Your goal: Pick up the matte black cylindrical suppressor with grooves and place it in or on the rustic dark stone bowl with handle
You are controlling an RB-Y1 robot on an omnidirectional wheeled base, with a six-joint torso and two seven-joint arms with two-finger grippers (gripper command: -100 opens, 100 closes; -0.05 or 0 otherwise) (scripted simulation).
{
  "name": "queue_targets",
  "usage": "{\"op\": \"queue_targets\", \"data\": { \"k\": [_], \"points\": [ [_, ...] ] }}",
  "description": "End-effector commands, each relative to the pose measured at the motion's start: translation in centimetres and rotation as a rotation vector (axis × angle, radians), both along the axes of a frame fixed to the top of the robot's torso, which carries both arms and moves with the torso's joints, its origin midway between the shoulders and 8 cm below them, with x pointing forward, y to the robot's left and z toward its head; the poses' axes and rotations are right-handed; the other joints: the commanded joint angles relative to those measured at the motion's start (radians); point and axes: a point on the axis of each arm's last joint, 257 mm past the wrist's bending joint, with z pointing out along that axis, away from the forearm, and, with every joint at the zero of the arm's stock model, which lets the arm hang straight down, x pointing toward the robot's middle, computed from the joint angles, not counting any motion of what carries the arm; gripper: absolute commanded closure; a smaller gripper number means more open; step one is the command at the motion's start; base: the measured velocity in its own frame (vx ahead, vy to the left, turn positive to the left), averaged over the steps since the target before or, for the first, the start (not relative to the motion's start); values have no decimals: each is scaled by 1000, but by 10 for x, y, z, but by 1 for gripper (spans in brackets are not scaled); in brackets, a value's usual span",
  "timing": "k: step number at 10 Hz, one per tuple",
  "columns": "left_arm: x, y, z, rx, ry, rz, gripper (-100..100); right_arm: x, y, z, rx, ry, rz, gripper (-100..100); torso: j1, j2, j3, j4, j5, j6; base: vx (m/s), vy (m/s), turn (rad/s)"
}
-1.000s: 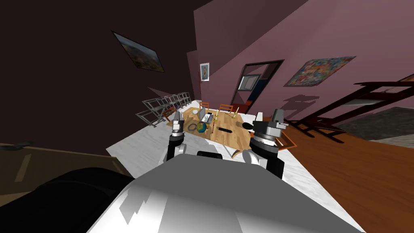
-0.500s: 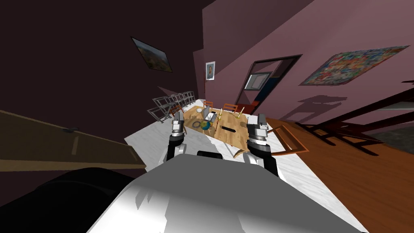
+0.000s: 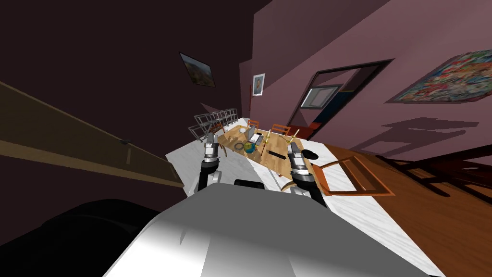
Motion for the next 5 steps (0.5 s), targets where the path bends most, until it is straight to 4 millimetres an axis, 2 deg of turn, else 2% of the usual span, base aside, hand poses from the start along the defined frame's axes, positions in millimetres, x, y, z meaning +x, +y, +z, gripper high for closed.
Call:
{"op": "queue_targets", "data": {
  "k": [1,2,4,5],
  "points": [
    [0,0,0,0,0,0,0,1,1,-12,-46,32,2,-100,0,0,0,0,0,0,-34,21,121],
    [0,0,0,0,0,0,0,3,2,-36,-109,81,4,-100,-1,0,0,0,0,1,-26,28,212],
    [0,0,0,0,0,0,0,2,4,-78,-235,164,15,-100,-1,-1,0,0,0,0,-31,40,389],
    [0,0,0,0,0,0,0,2,1,-88,-253,185,18,-100,0,-1,0,0,0,0,-17,21,82]
  ]
}}
